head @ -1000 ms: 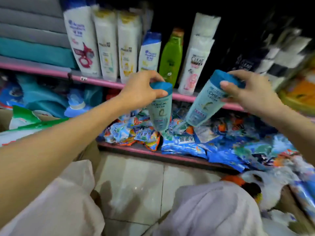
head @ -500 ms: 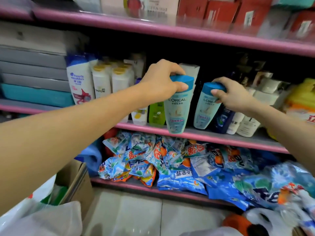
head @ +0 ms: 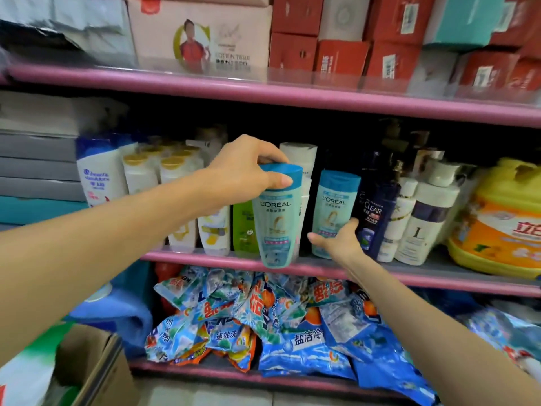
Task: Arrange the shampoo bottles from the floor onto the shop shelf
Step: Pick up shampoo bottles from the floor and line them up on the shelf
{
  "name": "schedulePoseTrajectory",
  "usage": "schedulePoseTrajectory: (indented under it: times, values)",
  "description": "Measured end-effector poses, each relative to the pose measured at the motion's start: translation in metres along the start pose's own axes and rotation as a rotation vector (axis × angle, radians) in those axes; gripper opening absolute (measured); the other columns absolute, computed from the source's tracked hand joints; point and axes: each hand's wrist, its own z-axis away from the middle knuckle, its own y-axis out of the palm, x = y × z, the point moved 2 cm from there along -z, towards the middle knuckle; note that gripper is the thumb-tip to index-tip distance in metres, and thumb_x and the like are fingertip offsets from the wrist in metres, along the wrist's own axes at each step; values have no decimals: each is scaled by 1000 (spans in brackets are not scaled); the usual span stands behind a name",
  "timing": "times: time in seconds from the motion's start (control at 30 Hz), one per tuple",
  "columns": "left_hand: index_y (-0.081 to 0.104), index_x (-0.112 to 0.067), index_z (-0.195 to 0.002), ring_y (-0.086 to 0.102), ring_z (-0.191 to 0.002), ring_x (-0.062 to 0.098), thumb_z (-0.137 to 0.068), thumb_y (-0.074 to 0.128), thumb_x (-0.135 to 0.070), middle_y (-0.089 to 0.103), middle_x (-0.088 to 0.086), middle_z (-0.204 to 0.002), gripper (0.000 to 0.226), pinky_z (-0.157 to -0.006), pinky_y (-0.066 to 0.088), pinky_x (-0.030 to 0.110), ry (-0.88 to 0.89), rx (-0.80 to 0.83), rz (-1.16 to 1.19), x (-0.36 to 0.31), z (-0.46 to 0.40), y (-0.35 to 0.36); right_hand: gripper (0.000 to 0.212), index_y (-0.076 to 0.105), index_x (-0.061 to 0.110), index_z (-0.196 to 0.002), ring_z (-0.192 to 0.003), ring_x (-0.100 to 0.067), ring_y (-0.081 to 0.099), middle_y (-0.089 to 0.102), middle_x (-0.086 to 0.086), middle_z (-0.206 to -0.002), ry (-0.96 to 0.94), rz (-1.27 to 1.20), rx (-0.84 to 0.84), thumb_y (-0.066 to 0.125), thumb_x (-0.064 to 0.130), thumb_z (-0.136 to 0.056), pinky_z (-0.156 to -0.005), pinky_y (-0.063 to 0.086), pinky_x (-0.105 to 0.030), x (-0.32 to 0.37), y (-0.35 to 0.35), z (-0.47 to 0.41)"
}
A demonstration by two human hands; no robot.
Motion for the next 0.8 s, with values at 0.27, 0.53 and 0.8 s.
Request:
schedulePoseTrajectory:
  times: [0.27,0.53,0.8]
  values:
    - [71,-30,-100,62,-91,5,-76,77,-27,68,-12,-95,25,-89,51,29,8,39,10,-16,-7,-3,63,22,1,-130,-118,-28,51,50,-12,-123,-80,67,126,67,3,-85,-95,45,-36,-3,2,-19]
    - [73,-24,-100,65,-86,2,-80,74,-27,72,-11,-90,20,-75,52,21,125,124,-18,-73,-40,12,71,25,4,-140,-120,-20,51,50,-9,-134,-198,100,318,67,-2,-84,-97,46,-29,-3,-19,-11]
    - [72,-17,-104,62,-89,13,-80,75,-30,65,-3,-97,28,-61,41,16,143,201,-240,-76,-74,61,65,28,11,-143,-129,-26,45,48,-12,-139,-216,330,216,48,-8,-84,-93,34,-21,-17,-38,9]
